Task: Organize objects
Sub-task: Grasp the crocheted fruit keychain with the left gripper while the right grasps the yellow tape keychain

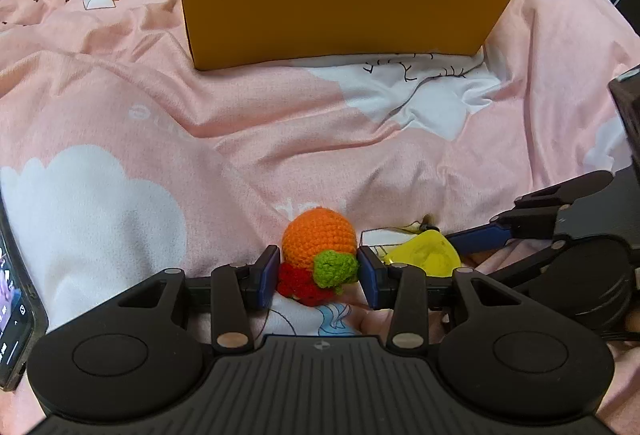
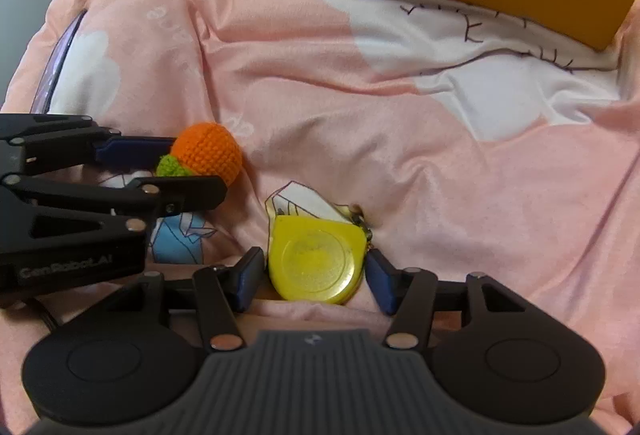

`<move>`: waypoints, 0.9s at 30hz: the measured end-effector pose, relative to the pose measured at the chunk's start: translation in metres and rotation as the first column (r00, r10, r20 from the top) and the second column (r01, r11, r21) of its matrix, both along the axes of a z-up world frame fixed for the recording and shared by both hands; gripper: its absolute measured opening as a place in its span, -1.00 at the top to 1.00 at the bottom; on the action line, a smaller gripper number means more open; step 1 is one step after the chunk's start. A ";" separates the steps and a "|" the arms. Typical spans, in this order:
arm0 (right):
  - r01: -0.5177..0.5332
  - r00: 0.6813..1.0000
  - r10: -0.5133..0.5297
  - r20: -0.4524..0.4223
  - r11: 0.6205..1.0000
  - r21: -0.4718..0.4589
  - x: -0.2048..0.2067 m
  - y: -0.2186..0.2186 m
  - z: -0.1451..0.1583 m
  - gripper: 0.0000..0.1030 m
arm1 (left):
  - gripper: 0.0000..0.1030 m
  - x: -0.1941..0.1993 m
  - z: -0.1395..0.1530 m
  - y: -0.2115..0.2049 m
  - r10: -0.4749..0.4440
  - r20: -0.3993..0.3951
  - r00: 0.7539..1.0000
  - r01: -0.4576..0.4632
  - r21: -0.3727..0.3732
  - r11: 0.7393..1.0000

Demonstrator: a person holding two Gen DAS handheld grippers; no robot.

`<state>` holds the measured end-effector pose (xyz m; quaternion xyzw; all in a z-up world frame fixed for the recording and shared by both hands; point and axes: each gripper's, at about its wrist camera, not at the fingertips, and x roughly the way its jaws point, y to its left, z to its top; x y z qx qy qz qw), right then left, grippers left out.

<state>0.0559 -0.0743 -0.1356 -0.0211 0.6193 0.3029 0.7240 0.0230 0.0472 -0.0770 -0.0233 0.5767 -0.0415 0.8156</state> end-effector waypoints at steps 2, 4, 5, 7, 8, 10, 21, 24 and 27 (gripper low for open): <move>-0.006 1.000 0.006 -0.005 1.000 -0.005 0.001 0.002 -0.003 -0.16 | 0.08 0.000 0.000 0.001 0.002 0.005 1.000 -0.002 -0.005 1.000; -0.009 1.000 0.009 -0.021 1.000 -0.005 0.002 0.003 -0.007 -0.17 | 0.08 0.000 0.000 0.000 -0.001 0.008 1.000 0.001 -0.006 1.000; -0.008 1.000 0.007 -0.030 1.000 -0.005 0.004 0.004 -0.010 -0.17 | 0.08 0.000 0.000 0.000 -0.001 0.009 1.000 0.002 -0.006 1.000; -0.007 0.999 0.007 -0.039 1.000 -0.014 0.005 0.005 -0.014 -0.17 | 0.08 -0.001 -0.001 0.000 -0.005 0.012 1.000 0.005 -0.004 1.000; -0.010 0.999 0.010 -0.039 1.000 -0.018 0.005 0.006 -0.014 -0.19 | 0.08 -0.001 -0.001 0.000 -0.006 0.014 1.000 0.006 -0.005 1.000; -0.019 0.999 0.018 -0.033 1.000 -0.025 0.004 0.008 -0.014 -0.20 | 0.08 -0.001 -0.001 0.002 -0.003 0.016 1.000 0.003 -0.010 1.000; -0.016 1.000 0.015 -0.007 1.000 -0.018 0.001 0.004 -0.007 -0.16 | 0.08 -0.006 0.005 -0.002 -0.023 0.066 0.998 0.023 0.008 1.000; -0.006 1.000 0.006 0.005 1.000 -0.005 0.001 0.000 -0.003 -0.16 | 0.08 -0.007 0.007 -0.004 -0.040 0.088 0.995 0.039 0.011 0.999; 0.012 0.999 -0.013 0.029 1.000 0.022 0.002 -0.006 0.005 -0.15 | 0.08 -0.008 0.010 -0.002 -0.039 0.120 0.992 0.041 -0.015 0.999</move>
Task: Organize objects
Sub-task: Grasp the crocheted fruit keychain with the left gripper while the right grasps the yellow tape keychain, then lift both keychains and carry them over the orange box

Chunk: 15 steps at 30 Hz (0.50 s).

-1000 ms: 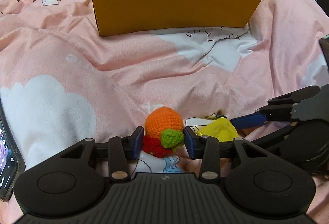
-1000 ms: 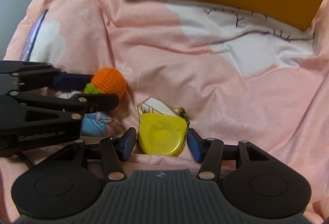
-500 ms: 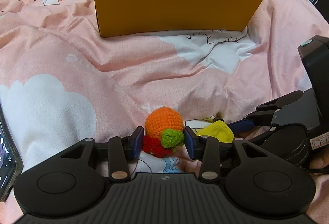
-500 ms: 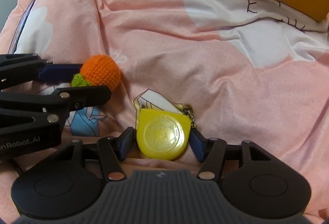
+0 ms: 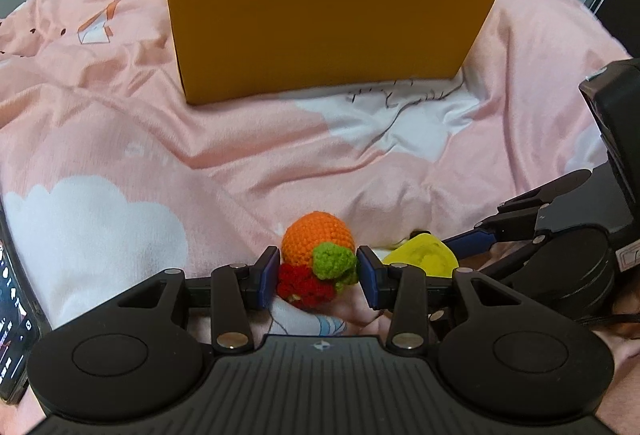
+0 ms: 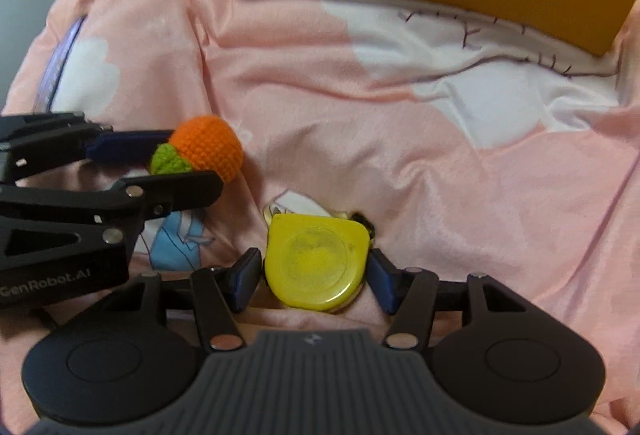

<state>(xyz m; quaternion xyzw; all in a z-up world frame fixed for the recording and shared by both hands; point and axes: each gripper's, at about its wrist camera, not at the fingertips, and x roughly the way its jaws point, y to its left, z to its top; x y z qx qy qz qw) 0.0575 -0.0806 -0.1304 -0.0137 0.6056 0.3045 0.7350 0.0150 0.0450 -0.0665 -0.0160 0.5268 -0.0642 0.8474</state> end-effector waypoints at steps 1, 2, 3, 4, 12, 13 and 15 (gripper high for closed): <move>0.006 1.000 -0.006 0.010 1.000 0.008 -0.002 -0.001 0.003 -0.15 | 0.08 0.000 0.002 0.001 0.000 0.016 1.000 0.001 -0.007 1.000; 0.013 1.000 -0.013 0.023 1.000 0.013 -0.001 -0.002 0.007 -0.15 | 0.09 0.000 0.004 0.001 0.001 0.034 0.999 -0.001 -0.012 1.000; 0.021 0.999 -0.022 0.036 1.000 0.018 0.000 -0.004 0.011 -0.15 | 0.09 0.000 0.007 0.002 0.004 0.055 0.998 -0.003 -0.014 1.000; 0.028 0.998 -0.029 0.052 0.999 0.024 0.002 -0.007 0.015 -0.15 | 0.09 0.000 0.009 0.003 0.008 0.073 0.997 -0.007 -0.018 1.000; 0.090 0.978 -0.109 0.179 0.989 0.114 0.020 -0.029 0.061 -0.15 | 0.09 0.009 0.034 0.014 0.034 0.197 0.980 -0.020 -0.075 0.997; 0.090 0.974 -0.113 0.196 0.988 0.126 0.023 -0.031 0.068 -0.15 | 0.09 0.011 0.040 0.015 0.032 0.211 0.977 -0.017 -0.076 0.997; 0.082 0.967 -0.116 0.225 0.984 0.155 0.027 -0.034 0.085 -0.15 | 0.09 0.017 0.051 0.015 0.028 0.234 0.972 -0.009 -0.080 0.997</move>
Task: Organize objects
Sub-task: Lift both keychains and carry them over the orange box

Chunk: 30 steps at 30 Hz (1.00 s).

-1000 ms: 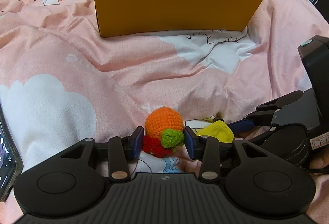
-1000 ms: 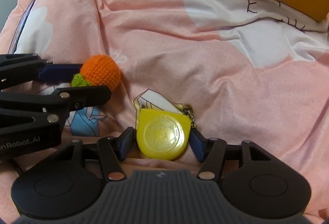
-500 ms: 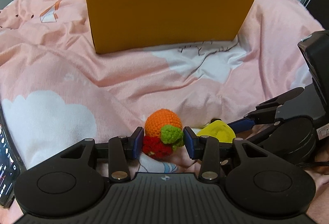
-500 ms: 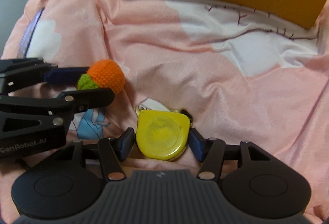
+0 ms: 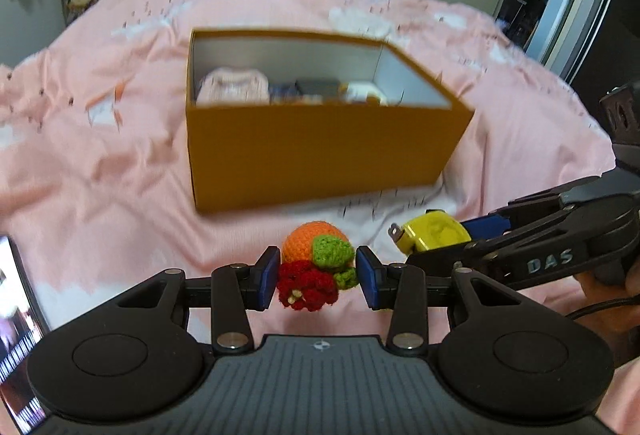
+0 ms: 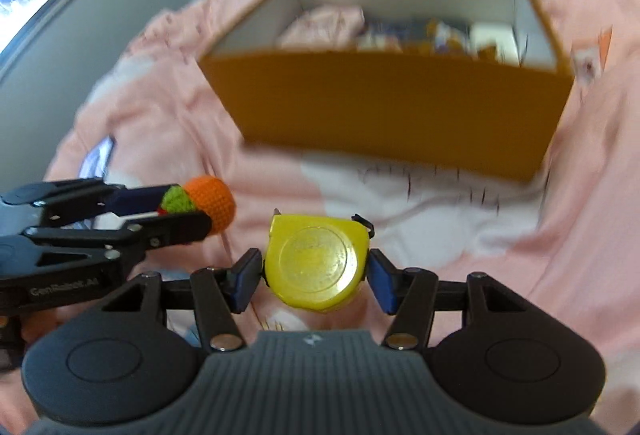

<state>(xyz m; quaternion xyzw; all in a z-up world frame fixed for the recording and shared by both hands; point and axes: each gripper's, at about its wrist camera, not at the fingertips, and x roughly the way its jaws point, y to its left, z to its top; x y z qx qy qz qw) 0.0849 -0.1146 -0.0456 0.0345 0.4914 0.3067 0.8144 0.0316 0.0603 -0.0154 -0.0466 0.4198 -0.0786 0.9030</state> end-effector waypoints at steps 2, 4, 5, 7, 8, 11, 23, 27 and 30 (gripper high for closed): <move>-0.013 0.999 0.011 0.040 0.999 0.034 0.005 -0.001 0.018 -0.15 | 0.09 0.007 0.014 0.004 -0.014 0.024 1.000 0.015 -0.021 1.000; -0.027 0.996 0.022 0.083 0.998 0.059 0.010 -0.003 0.038 -0.15 | 0.09 0.014 0.026 0.007 -0.025 0.044 0.999 0.026 -0.034 0.999; -0.032 0.994 0.025 0.105 0.997 0.068 0.014 -0.003 0.047 -0.15 | 0.09 0.019 0.032 0.009 -0.031 0.054 0.998 0.033 -0.036 0.999; -0.037 0.988 0.024 0.150 0.996 0.084 0.023 -0.004 0.065 -0.15 | 0.09 0.030 0.044 0.014 -0.047 0.071 0.996 0.049 -0.031 0.998; -0.038 0.986 0.022 0.166 0.995 0.093 0.028 -0.005 0.072 -0.15 | 0.09 0.039 0.051 0.016 -0.057 0.077 0.995 0.059 -0.022 0.998; -0.034 0.983 0.009 0.181 0.990 0.137 0.050 -0.005 0.089 -0.15 | 0.09 0.065 0.065 0.020 -0.099 0.085 0.991 0.098 0.011 0.995; 0.066 0.997 -0.075 0.032 0.974 0.216 0.155 0.015 0.061 -0.15 | 0.09 0.174 0.026 0.011 -0.263 -0.217 0.940 0.311 0.229 0.922; 0.080 0.997 -0.080 -0.008 0.975 0.207 0.174 0.017 0.042 -0.15 | 0.09 0.197 0.006 0.016 -0.256 -0.337 0.906 0.336 0.205 0.919; 0.079 0.997 -0.076 -0.025 0.978 0.192 0.182 0.017 0.031 -0.15 | 0.09 0.208 -0.004 0.015 -0.252 -0.380 0.890 0.340 0.186 0.922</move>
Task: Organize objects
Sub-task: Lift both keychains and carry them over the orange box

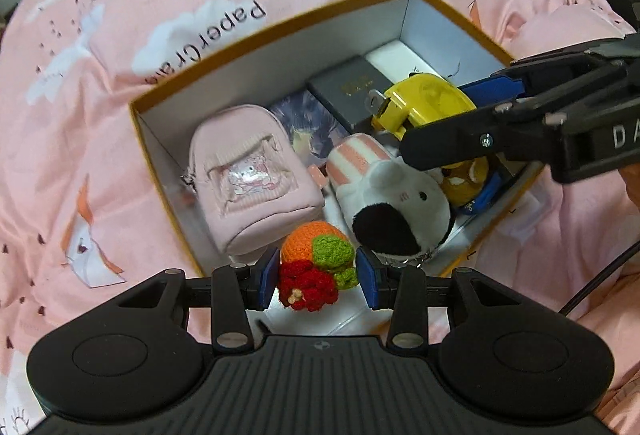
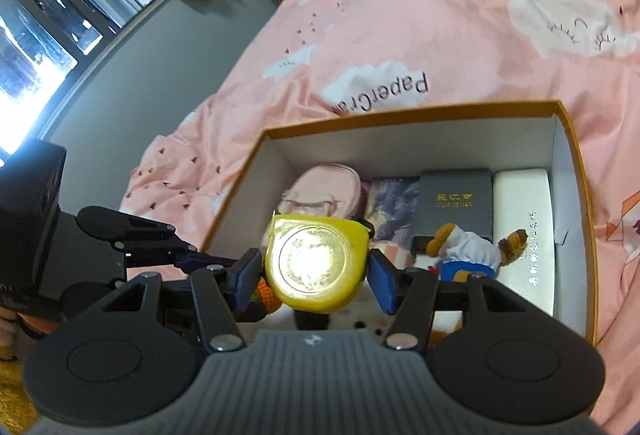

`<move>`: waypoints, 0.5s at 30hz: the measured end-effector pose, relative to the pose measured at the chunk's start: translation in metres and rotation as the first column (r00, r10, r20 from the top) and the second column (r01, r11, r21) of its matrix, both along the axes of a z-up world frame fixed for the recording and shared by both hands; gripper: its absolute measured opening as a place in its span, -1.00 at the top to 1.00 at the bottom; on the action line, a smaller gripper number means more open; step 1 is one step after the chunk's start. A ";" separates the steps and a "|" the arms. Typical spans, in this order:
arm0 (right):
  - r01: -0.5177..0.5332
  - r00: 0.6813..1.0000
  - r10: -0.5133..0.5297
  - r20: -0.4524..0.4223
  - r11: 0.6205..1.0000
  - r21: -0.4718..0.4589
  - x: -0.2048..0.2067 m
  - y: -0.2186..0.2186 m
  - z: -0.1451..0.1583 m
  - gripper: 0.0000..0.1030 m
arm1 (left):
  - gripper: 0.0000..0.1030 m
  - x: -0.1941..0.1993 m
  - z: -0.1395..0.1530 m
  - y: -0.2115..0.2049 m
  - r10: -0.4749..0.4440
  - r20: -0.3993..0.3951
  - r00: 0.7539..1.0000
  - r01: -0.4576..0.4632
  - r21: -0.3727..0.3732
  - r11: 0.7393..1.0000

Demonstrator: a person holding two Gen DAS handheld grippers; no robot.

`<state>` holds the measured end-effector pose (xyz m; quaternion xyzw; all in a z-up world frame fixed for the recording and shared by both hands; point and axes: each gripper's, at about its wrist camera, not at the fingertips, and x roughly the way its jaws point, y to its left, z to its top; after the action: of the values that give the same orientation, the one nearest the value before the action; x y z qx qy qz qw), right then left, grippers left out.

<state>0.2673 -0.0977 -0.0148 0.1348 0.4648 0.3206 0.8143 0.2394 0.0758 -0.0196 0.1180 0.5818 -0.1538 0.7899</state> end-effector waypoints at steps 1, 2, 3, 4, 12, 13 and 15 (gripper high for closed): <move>-0.002 1.000 0.002 -0.005 1.000 -0.004 0.003 0.000 -0.003 -0.15 | 0.08 0.002 -0.003 0.000 0.002 -0.012 1.000 -0.002 0.003 1.000; -0.003 1.000 0.003 -0.010 1.000 -0.006 0.004 0.000 -0.006 -0.15 | 0.08 0.005 -0.008 -0.001 0.005 -0.025 1.000 -0.005 0.014 1.000; -0.003 1.000 0.003 -0.014 1.000 -0.008 0.007 -0.001 -0.008 -0.15 | 0.07 0.006 -0.011 -0.002 0.006 -0.032 0.999 -0.006 0.023 1.000; -0.003 1.000 0.003 -0.017 1.000 -0.010 0.009 -0.002 -0.010 -0.15 | 0.07 0.008 -0.014 -0.003 0.005 -0.040 0.999 -0.004 0.031 1.000; -0.014 0.999 0.013 -0.047 1.000 -0.019 0.017 -0.003 -0.023 -0.16 | 0.07 0.012 -0.012 0.002 0.009 -0.014 1.000 -0.009 0.015 1.000; -0.020 0.999 0.019 -0.050 1.000 -0.019 0.017 -0.002 -0.024 -0.16 | 0.07 0.011 -0.009 0.005 0.022 0.004 1.000 -0.022 0.000 1.000; -0.036 0.998 0.035 -0.050 0.999 -0.018 0.017 0.001 -0.024 -0.15 | 0.07 0.005 0.001 0.015 0.057 0.059 0.997 -0.055 -0.040 0.998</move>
<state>0.2842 -0.0967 -0.0386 0.1267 0.4901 0.3270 0.7980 0.2446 0.0905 -0.0182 0.0911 0.5579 -0.1391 0.8131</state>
